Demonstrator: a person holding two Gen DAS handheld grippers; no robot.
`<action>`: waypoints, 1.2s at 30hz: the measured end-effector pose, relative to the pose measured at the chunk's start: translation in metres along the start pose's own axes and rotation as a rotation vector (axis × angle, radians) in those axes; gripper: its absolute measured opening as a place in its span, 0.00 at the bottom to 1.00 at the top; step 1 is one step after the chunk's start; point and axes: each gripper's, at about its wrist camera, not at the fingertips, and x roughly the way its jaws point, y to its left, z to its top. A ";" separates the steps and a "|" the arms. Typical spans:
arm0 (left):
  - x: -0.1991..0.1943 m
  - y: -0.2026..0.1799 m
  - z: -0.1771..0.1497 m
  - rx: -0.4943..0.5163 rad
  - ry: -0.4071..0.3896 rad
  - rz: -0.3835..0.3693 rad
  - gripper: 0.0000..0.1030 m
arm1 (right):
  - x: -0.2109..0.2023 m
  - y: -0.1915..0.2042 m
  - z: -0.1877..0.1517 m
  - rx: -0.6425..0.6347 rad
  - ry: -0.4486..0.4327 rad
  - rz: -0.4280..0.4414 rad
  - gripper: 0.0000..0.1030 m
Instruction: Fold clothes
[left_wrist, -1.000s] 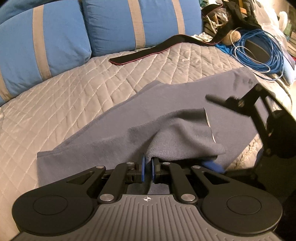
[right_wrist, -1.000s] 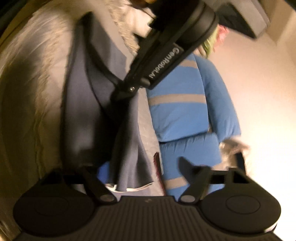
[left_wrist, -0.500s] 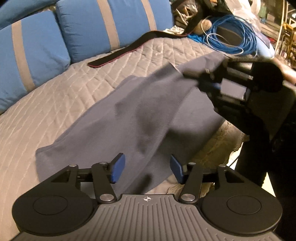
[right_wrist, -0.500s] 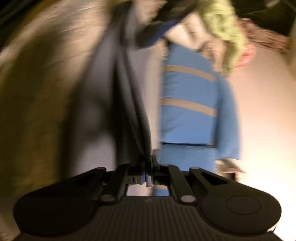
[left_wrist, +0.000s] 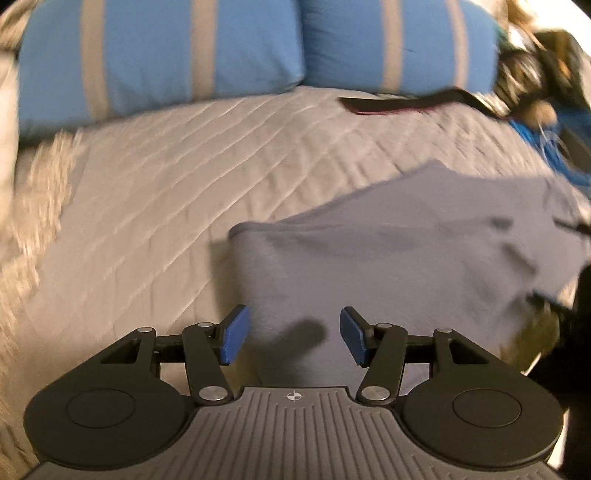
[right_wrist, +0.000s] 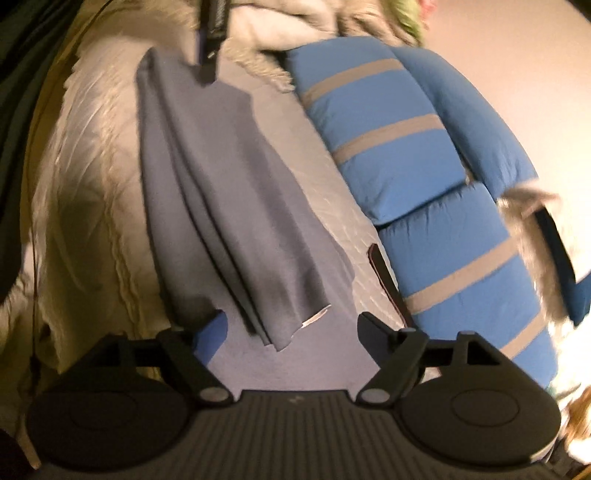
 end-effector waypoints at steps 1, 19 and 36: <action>0.004 0.009 0.001 -0.043 0.006 -0.015 0.51 | 0.000 -0.001 -0.001 0.025 -0.007 -0.004 0.85; 0.074 0.136 -0.039 -0.662 0.030 -0.710 0.51 | -0.012 -0.038 -0.029 0.400 -0.067 -0.013 0.89; 0.089 0.133 -0.037 -0.677 0.066 -0.758 0.09 | -0.012 -0.030 -0.025 0.371 -0.063 -0.008 0.89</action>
